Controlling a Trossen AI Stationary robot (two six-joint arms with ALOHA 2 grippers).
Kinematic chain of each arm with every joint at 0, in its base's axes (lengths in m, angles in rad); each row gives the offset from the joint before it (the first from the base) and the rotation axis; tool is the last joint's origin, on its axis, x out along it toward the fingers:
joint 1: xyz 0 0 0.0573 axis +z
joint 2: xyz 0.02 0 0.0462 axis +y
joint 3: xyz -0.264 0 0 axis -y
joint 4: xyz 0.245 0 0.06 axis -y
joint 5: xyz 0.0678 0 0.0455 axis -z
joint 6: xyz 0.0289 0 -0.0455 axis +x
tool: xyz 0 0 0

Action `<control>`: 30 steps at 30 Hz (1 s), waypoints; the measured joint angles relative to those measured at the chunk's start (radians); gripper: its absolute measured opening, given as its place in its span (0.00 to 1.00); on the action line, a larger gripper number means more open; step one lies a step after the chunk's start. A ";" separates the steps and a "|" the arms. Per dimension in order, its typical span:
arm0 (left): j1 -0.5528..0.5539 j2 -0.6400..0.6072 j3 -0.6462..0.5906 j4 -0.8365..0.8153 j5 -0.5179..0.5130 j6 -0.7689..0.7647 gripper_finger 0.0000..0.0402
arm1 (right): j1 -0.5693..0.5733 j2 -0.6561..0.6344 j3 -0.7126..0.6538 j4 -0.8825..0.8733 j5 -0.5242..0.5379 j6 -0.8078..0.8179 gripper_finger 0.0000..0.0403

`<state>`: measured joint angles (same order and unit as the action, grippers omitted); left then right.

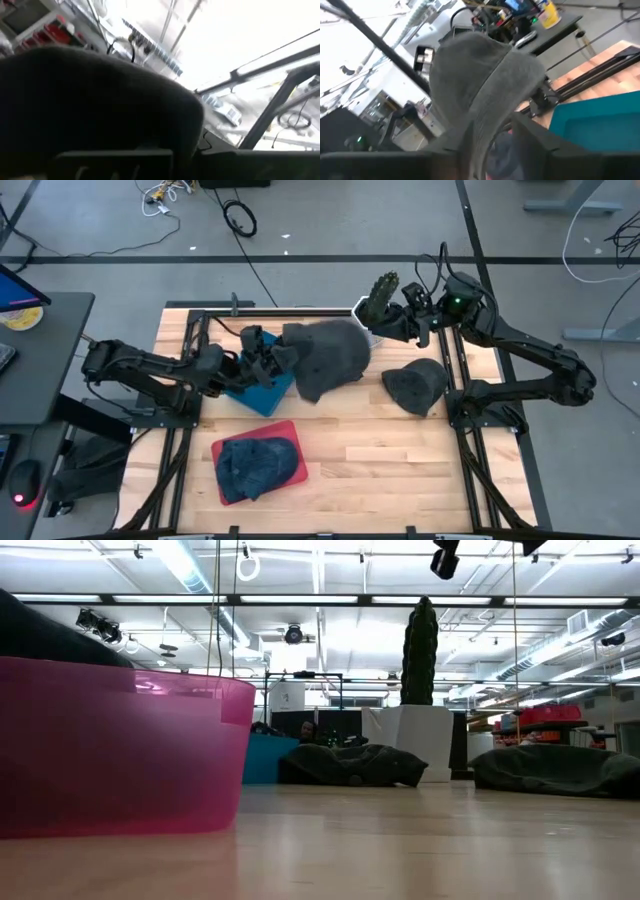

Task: Pick & Place hat
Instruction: Put the middle black cap into the blue bin

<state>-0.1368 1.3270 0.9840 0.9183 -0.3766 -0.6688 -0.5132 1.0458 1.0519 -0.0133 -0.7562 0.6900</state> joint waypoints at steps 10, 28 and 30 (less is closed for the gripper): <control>-0.076 -0.027 0.000 0.005 -0.387 0.001 0.01 | -0.009 -0.068 0.000 -0.187 -0.024 -0.167 0.65; -0.204 -0.033 0.000 -0.279 -1.071 -0.007 0.01 | 0.062 -0.090 0.000 -0.228 0.037 -0.195 0.49; -0.196 -0.033 0.000 -0.346 -1.073 -0.075 0.01 | 0.074 -0.090 0.000 -0.229 0.038 -0.200 0.47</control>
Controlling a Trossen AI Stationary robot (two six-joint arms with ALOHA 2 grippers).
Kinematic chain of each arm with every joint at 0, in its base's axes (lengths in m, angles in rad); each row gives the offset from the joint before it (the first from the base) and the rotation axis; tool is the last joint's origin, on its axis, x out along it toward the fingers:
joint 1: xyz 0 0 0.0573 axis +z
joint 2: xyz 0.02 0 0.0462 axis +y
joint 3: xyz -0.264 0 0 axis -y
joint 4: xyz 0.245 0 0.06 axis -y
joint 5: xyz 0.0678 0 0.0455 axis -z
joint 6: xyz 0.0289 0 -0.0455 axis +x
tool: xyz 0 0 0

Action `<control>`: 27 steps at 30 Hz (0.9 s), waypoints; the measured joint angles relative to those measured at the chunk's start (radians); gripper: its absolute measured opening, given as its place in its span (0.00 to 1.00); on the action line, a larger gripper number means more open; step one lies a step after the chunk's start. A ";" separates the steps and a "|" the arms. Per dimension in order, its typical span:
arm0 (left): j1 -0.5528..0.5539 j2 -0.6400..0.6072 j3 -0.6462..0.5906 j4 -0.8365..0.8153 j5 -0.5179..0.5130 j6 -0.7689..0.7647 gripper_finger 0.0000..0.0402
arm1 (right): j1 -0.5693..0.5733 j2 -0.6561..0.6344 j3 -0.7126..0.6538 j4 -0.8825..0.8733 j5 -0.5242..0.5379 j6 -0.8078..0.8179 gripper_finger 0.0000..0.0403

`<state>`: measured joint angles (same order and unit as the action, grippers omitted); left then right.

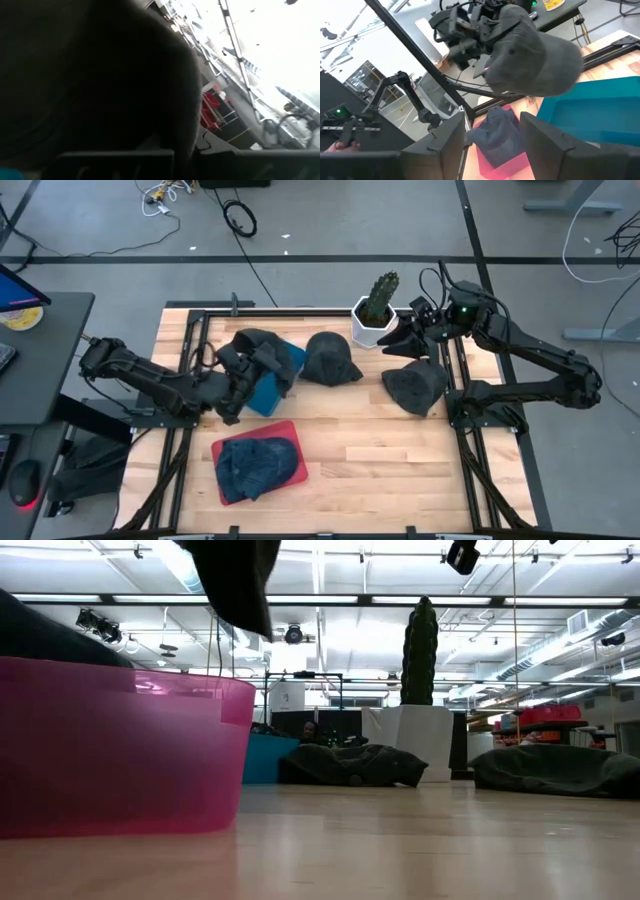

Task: Pick & Place hat
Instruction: Put the middle black cap into the blue bin

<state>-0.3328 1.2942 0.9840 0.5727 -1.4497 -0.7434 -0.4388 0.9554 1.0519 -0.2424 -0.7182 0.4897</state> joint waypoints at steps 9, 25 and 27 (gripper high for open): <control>0.065 -0.011 0.000 -0.571 0.014 -0.559 0.01 | 0.038 0.000 0.000 -0.046 0.066 -0.041 0.36; 0.352 -0.026 0.000 -1.049 0.426 -0.834 0.01 | 0.041 0.000 0.000 -0.123 0.075 -0.120 0.27; 0.359 -0.017 0.000 -1.096 0.449 -0.850 0.01 | 0.041 0.000 0.000 -0.125 0.074 -0.135 0.27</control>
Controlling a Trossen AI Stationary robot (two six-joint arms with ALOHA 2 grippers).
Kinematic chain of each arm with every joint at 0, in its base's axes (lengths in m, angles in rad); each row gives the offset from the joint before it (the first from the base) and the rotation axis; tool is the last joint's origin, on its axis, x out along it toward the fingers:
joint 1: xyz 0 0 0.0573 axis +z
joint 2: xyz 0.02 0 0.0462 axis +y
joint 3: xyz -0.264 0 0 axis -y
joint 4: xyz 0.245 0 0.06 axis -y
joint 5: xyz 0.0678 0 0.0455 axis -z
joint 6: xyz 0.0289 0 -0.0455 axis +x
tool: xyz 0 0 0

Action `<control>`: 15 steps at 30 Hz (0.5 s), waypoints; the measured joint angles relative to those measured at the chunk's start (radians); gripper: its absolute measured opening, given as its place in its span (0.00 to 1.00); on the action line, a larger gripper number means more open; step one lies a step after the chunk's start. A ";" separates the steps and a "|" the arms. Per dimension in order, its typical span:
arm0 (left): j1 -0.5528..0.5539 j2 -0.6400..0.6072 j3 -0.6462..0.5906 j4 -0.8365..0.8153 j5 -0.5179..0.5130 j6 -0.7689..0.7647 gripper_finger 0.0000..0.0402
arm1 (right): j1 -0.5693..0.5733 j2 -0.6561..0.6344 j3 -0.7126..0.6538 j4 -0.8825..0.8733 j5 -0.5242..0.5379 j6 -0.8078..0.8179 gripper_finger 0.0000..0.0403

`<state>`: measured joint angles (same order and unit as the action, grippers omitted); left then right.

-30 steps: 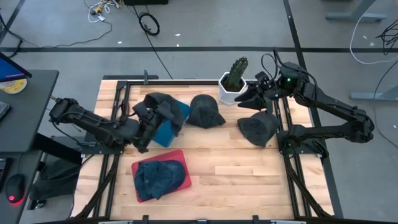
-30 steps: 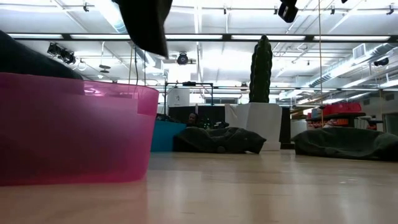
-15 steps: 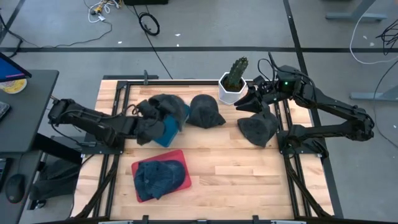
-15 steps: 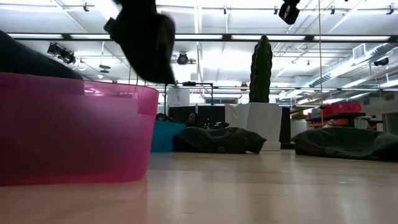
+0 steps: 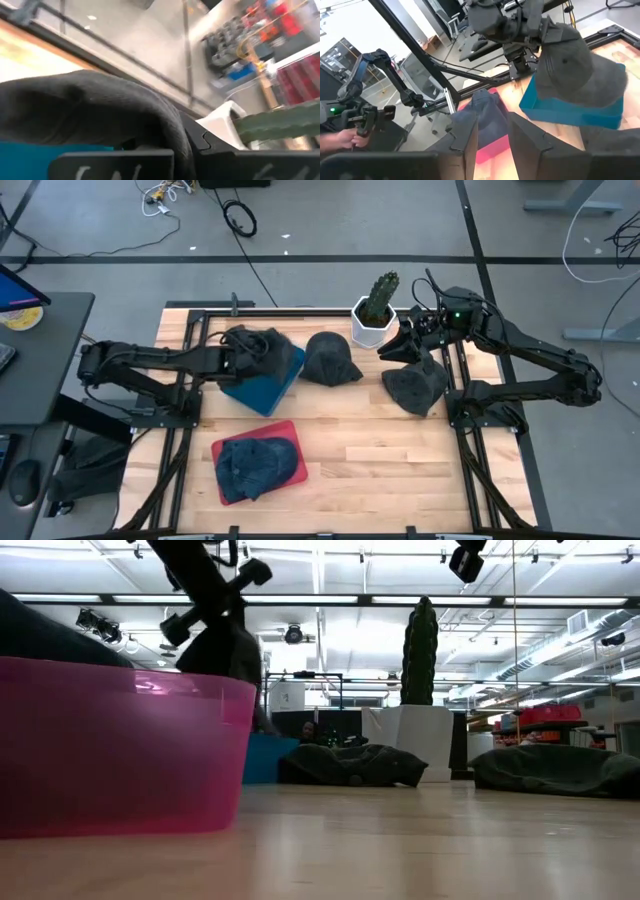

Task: Pick & Place hat
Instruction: Put the middle black cap into the blue bin

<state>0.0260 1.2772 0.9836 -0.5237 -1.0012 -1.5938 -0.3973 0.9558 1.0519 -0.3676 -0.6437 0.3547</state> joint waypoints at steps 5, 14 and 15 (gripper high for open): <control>-0.002 0.007 0.000 -0.102 0.026 -0.073 0.01 | 0.000 0.000 0.000 0.008 0.005 -0.004 0.27; 0.006 0.058 -0.042 -0.103 0.105 -0.165 0.01 | 0.000 0.002 0.000 0.019 0.104 0.009 0.27; 0.008 0.068 -0.043 -0.095 0.105 -0.179 0.01 | 0.000 0.002 0.000 0.024 0.109 0.013 0.27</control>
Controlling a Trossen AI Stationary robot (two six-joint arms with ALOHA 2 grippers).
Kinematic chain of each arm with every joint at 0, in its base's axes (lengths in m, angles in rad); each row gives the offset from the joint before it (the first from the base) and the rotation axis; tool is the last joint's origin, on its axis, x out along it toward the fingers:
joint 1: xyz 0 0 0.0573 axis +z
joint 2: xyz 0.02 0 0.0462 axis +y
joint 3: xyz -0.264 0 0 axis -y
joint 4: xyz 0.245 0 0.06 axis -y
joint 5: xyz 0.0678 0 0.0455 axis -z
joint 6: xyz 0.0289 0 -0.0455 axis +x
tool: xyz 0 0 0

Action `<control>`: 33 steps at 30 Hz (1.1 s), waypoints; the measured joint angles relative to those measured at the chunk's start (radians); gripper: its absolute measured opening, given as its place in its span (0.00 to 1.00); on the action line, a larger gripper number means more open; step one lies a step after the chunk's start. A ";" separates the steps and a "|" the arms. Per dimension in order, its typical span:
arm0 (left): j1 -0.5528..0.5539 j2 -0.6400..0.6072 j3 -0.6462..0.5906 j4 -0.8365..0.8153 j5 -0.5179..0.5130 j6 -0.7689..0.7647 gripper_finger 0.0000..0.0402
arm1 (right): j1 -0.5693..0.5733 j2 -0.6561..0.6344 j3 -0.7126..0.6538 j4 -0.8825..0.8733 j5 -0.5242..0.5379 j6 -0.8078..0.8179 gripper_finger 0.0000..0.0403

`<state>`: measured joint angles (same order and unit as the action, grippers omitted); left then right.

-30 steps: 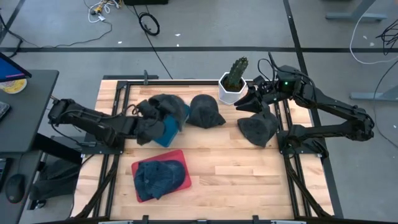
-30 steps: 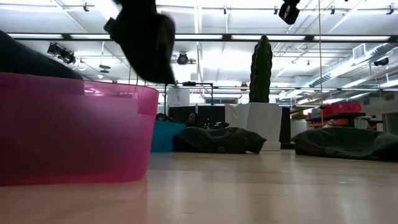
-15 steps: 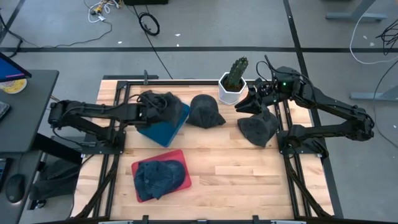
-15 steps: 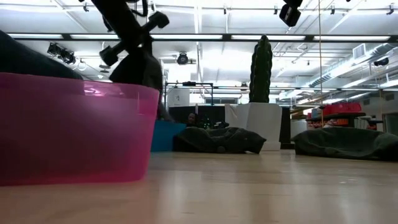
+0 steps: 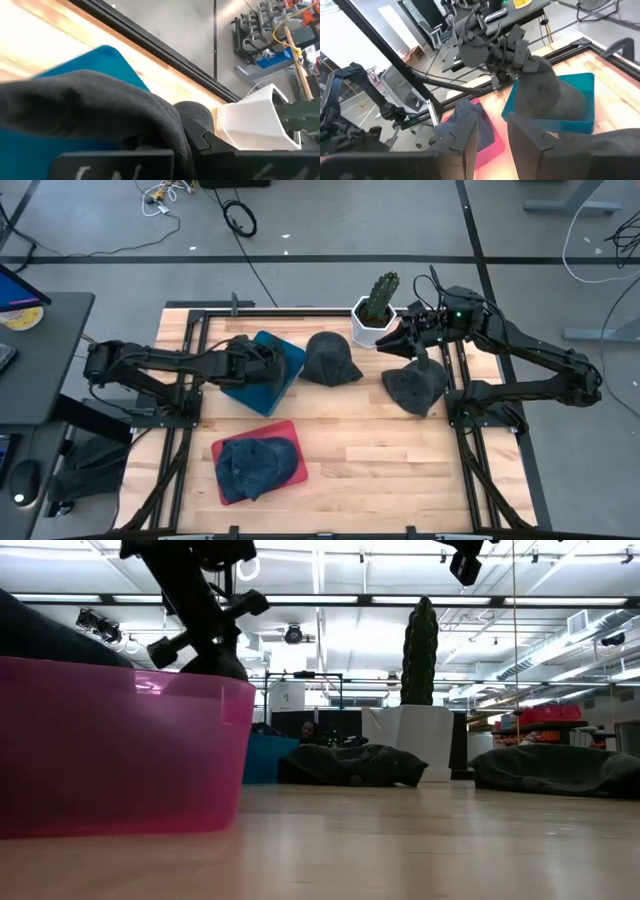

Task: Pick & Place hat
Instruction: Put the middle black cap into the blue bin

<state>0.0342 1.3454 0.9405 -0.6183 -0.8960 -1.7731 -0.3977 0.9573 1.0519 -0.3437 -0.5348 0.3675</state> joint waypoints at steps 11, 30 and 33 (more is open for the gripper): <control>0.062 0.107 0.000 0.046 -0.006 0.023 0.01 | 0.000 0.003 0.000 0.005 0.004 0.013 0.27; 0.126 0.128 0.001 0.057 0.223 0.301 0.01 | 0.001 0.003 0.000 -0.026 0.004 -0.011 0.27; 0.128 0.128 0.001 0.033 0.273 0.295 0.01 | 0.001 0.003 0.000 -0.030 0.004 -0.019 0.27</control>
<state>0.1618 1.4731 0.9413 -0.5855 -0.6228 -1.4778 -0.3969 0.9604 1.0519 -0.3737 -0.5308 0.3480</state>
